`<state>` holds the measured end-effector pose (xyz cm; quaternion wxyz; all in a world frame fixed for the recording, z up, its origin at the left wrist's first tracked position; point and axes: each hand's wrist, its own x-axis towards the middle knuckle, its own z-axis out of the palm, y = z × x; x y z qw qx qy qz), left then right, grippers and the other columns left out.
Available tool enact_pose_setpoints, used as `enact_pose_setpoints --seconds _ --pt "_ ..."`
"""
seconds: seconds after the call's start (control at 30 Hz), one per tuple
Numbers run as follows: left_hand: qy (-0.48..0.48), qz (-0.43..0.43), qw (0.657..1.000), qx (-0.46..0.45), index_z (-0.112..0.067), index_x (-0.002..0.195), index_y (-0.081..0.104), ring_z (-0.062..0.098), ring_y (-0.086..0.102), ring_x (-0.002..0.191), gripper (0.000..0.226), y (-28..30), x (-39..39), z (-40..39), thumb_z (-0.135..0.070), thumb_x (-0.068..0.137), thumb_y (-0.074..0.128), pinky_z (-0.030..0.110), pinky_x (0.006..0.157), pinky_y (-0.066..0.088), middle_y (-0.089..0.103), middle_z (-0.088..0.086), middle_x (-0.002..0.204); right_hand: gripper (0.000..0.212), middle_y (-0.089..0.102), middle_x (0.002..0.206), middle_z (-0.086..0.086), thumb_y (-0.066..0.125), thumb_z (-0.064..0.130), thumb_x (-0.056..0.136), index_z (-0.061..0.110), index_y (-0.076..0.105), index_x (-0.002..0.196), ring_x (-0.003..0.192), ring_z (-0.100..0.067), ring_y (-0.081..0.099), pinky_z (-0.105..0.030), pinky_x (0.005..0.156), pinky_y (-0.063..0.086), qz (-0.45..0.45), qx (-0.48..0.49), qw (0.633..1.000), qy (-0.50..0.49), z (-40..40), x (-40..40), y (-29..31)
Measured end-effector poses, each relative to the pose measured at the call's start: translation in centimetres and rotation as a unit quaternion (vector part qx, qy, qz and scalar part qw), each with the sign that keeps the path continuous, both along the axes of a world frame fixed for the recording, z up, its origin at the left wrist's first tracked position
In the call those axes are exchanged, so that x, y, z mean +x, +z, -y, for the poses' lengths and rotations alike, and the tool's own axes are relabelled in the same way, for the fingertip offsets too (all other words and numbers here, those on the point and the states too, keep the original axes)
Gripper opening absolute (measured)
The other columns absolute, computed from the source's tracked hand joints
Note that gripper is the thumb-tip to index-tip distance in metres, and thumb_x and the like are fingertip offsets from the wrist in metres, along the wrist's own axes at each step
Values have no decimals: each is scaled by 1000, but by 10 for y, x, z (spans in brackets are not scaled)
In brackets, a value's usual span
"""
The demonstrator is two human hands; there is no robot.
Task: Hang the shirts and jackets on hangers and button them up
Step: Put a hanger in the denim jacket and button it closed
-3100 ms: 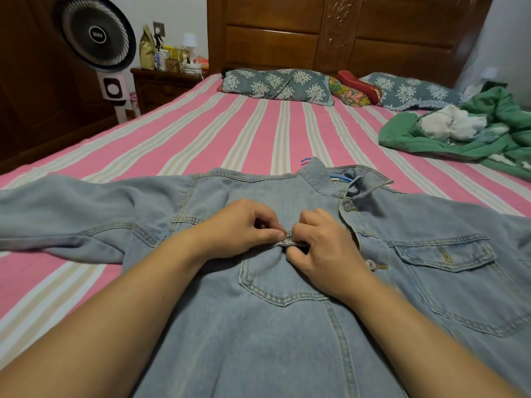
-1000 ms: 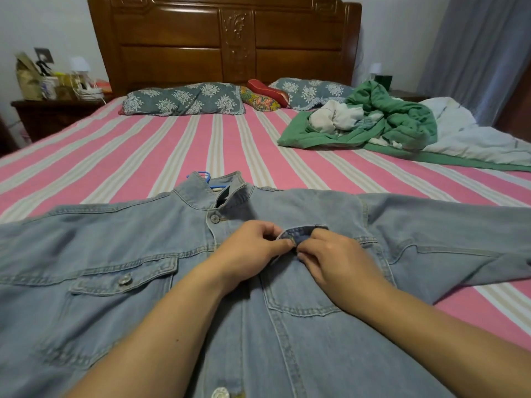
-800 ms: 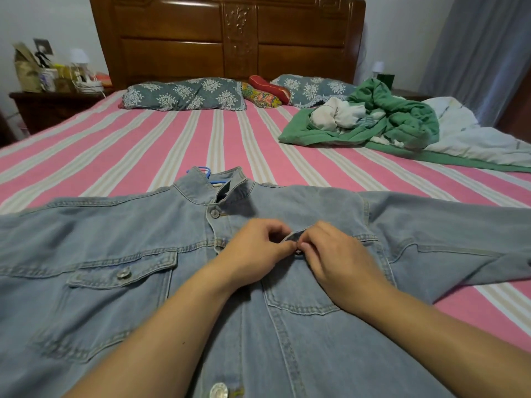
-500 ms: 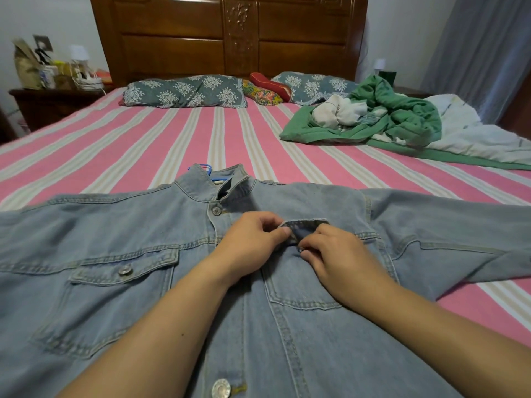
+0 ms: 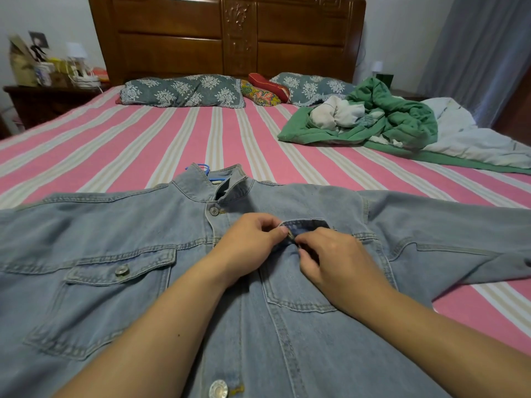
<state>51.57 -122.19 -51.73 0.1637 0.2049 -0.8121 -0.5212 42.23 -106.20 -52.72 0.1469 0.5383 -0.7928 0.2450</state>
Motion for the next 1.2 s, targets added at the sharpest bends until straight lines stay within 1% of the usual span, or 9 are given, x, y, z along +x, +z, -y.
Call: enact_pose_setpoints --seconds 0.1,0.3,0.4,0.47,0.53,0.63,0.8,1.03,1.2 --pt "-35 -21 998 41 -13 89 74 0 54 59 10 4 4 -2 -15 96 67 18 61 43 66 -12 66 8 65 83 7 61 24 91 20 65 97 75 -16 61 -34 66 48 44 -4 999 -10 -1 3 4" --pt "-82 -9 996 35 -16 90 79 9 61 73 15 12 11 -3 -9 93 67 30 74 48 76 4 82 16 62 75 11 70 22 89 26 55 84 70 -12 57 -32 64 45 115 -34 993 -15 -2 -2 2" --pt "-94 -18 993 76 -16 94 82 4 68 80 32 17 15 -4 -1 95 54 19 75 50 79 2 91 16 57 74 21 71 22 89 28 57 84 71 1 54 -15 66 39 124 -38 992 -2 -1 -5 2" --pt "-103 -18 991 82 -16 101 81 8 72 93 29 16 15 -3 -2 97 56 23 84 54 79 0 96 20 56 75 23 70 21 91 32 55 85 72 4 53 -8 68 37 129 -36 991 11 -2 -5 3" --pt "-102 -13 993 60 -17 107 80 13 72 101 21 12 13 -2 -9 98 63 27 93 55 79 -2 99 18 58 79 21 68 21 92 32 55 86 75 1 54 -8 69 38 129 -32 991 13 -2 -5 3" --pt "-92 -18 996 12 -16 106 80 2 70 88 16 8 9 -2 -12 94 70 19 85 54 79 -4 95 17 63 80 16 68 20 93 29 55 86 75 -6 58 -17 66 40 141 -42 989 6 -3 -4 2" --pt "-120 -18 993 4 -12 102 78 4 68 83 16 4 4 0 -6 88 77 19 82 55 79 1 94 32 61 75 10 71 21 90 31 42 80 70 -9 56 -30 62 42 188 -51 981 -22 -4 -3 3" --pt "-95 -3 994 -56 -12 96 68 6 59 71 22 3 1 -3 -10 81 84 25 73 51 67 -2 81 31 59 66 9 69 12 90 30 47 77 65 -3 55 -19 58 39 216 -56 974 -32 -3 -3 7" --pt "-46 49 968 -240 -24 92 56 14 52 77 37 2 -5 -21 -32 73 87 33 67 42 54 -9 82 21 74 75 7 66 18 92 29 49 98 73 -7 69 -28 75 50 334 -44 941 -10 -7 2 22"
